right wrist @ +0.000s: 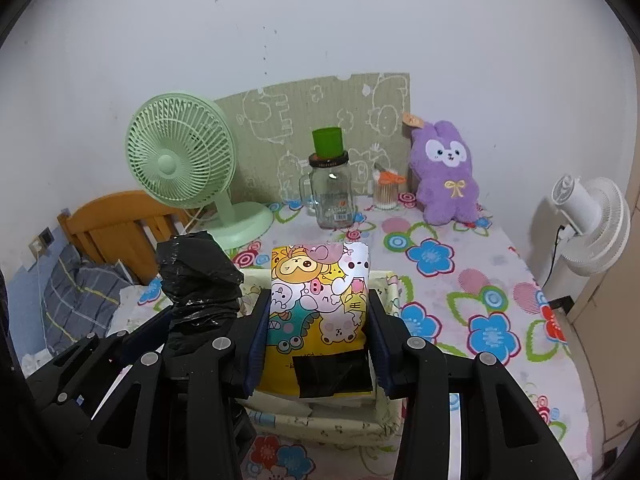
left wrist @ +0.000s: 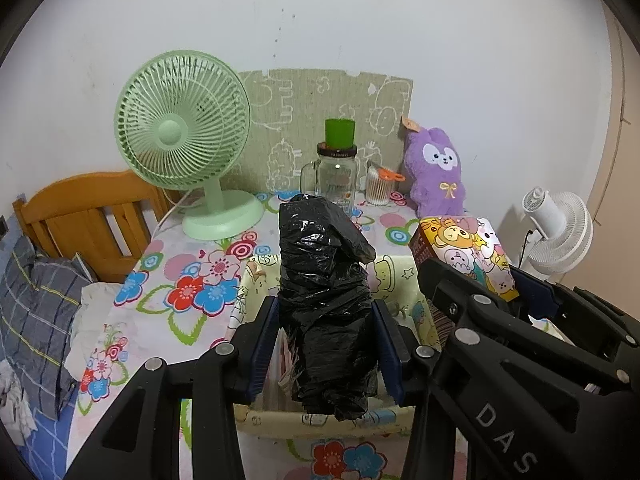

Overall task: Organize soft objects
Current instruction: 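Lower both tools into the box and open them to release the bag and packet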

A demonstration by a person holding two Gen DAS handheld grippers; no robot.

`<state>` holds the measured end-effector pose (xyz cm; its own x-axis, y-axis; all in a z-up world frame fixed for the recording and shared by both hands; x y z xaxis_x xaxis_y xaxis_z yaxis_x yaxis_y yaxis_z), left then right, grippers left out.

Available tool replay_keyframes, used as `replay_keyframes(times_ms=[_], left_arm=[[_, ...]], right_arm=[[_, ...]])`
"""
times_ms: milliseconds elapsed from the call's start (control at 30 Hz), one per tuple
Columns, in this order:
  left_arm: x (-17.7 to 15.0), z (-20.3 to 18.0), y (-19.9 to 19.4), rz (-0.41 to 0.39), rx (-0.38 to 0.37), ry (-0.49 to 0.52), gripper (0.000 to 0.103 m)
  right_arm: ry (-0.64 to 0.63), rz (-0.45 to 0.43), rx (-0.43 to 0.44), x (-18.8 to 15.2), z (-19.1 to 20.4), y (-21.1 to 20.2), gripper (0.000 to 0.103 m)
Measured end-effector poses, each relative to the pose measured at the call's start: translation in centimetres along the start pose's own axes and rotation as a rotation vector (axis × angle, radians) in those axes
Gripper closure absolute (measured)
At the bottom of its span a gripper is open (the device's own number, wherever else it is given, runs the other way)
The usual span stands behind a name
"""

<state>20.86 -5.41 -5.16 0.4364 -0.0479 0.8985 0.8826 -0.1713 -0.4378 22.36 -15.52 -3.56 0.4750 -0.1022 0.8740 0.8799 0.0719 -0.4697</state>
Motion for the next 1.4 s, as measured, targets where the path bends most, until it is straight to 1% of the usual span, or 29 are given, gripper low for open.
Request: replay_keyframes(times_ms=[300, 333, 467, 567, 667, 933, 1167, 1267, 1333, 1400], left_arm=[[-1.1, 0.0, 2.5, 0.046, -0.017, 0.001, 0.055], [-1.2, 0.1, 2.8, 0.053, -0.015, 0.003, 0.053], [-1.6, 0.4, 3.4, 0.071, -0.002, 0.008, 0.035], [-1.9, 0.6, 3.7, 0.083, -0.002, 0.01, 0.028], [-2.2, 0.9, 4.0, 0.095, 0.004, 0.01, 0.026], [-2.5, 1.7, 4.7, 0.123, 0.014, 0.004, 0.025], [-2.7, 2.0, 4.8, 0.129, 0.01, 0.007, 0.025], [-2.8, 2.0, 4.8, 0.131, 0.005, 0.01, 0.023], [-2.9, 1.9, 4.8, 0.13, 0.003, 0.013, 0.022], [-2.9, 1.8, 4.6, 0.129, 0.001, 0.017, 0.02]], right_arm=[[0.01, 0.047, 0.002, -1.0, -0.3, 2.4, 0.056], [0.011, 0.053, 0.002, -1.2, -0.4, 2.7, 0.056], [0.016, 0.076, 0.008, -1.8, -0.3, 3.6, 0.056], [0.018, 0.085, 0.013, -2.1, -0.2, 4.1, 0.056], [0.018, 0.093, 0.015, -2.4, 0.0, 4.6, 0.056], [0.018, 0.101, 0.019, -2.6, 0.5, 5.7, 0.056], [0.025, 0.078, 0.027, -2.8, 1.0, 6.5, 0.053], [0.025, 0.084, 0.013, -2.9, 1.0, 6.8, 0.05], [0.033, 0.095, 0.015, -3.1, 0.9, 7.0, 0.046], [0.043, 0.104, 0.022, -3.2, 0.9, 6.9, 0.04]])
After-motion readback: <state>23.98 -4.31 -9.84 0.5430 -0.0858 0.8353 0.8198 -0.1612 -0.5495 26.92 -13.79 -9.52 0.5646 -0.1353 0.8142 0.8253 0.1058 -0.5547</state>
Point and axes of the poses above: each gripper's, at about its wrist camera, not at the fingertips, and y roughly the way its jaws point, z to its left, x to its top, the point moved 5 cm from there along y, roughly the way its jaws point, and after that the axes turned 12 degrees about -z, right-handed, at the moved point
